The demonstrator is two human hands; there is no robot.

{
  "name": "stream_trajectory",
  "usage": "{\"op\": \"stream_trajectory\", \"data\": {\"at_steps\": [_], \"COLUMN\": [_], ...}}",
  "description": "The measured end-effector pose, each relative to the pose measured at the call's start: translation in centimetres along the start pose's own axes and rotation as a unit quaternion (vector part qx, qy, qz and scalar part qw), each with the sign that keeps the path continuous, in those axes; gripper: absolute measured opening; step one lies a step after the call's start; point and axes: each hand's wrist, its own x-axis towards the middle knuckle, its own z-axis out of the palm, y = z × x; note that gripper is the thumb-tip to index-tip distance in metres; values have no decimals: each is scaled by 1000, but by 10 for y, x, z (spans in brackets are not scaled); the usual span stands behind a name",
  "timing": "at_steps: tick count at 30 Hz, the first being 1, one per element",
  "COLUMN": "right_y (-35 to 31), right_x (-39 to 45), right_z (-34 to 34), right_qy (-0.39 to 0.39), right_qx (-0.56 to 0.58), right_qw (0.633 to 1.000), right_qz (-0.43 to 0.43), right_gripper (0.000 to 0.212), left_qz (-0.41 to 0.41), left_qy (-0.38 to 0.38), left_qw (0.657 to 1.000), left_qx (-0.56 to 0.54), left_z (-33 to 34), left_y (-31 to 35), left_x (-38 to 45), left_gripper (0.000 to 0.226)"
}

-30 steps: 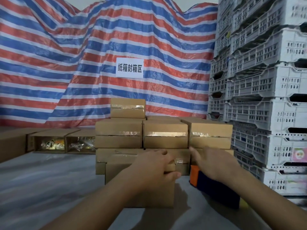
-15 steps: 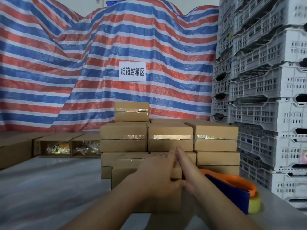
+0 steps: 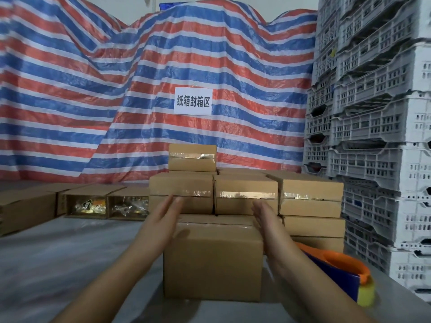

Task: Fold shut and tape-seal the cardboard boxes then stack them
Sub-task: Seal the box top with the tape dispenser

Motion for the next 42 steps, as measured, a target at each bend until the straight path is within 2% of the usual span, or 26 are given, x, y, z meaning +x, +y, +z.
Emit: {"op": "stream_trajectory", "data": {"at_steps": [2, 5, 9, 11, 13, 16, 18, 21, 25, 30, 36, 40, 42], "right_y": [4, 9, 19, 25, 25, 28, 30, 29, 31, 35, 45, 43, 31], "right_x": [-6, -9, -20, -23, -29, -42, -49, -52, -54, -51, -50, -54, -58], "right_z": [8, 8, 9, 11, 13, 4, -2, 0, 4, 1, 2, 3, 4], "right_qy": [-2, 13, 33, 54, 61, 18, 4, -5, -57, -47, -23, -5, 22], "right_qx": [18, 70, 123, 134, 130, 79, 2, -97, -144, -148, -165, -166, -163], "right_qw": [1000, 997, 987, 980, 979, 991, 999, 995, 987, 986, 984, 982, 978], "right_qz": [10, 41, 95, 135, 145, 104, 41, -2, -41, -55, -59, -91, -126], "right_gripper": [63, 36, 46, 58, 70, 77, 73, 78, 96, 88, 100, 90, 80], "left_qz": [-95, -167, -218, -233, -245, -197, -159, -135, -113, -92, -79, -57, -34], "left_qy": [-25, -20, 7, 2, -20, -59, -79, -129, -145, -87, -91, -55, -23], "left_qw": [993, 973, 955, 950, 944, 964, 978, 975, 971, 986, 990, 993, 995], "left_qx": [-66, -159, -202, -207, -221, -169, -112, -121, -150, -108, -79, -82, -86], "left_z": [6, 14, 18, 19, 17, 6, -3, -8, -9, -1, -1, 0, 2], "left_y": [-18, -35, -33, -33, -37, -39, -41, -50, -51, -44, -40, -38, -25], "left_x": [-4, -12, -20, -23, -27, -31, -34, -38, -42, -47, -53, -53, -50], "left_gripper": [75, 66, 44, 51, 76, 103, 110, 114, 94, 72, 81, 79, 71]}}
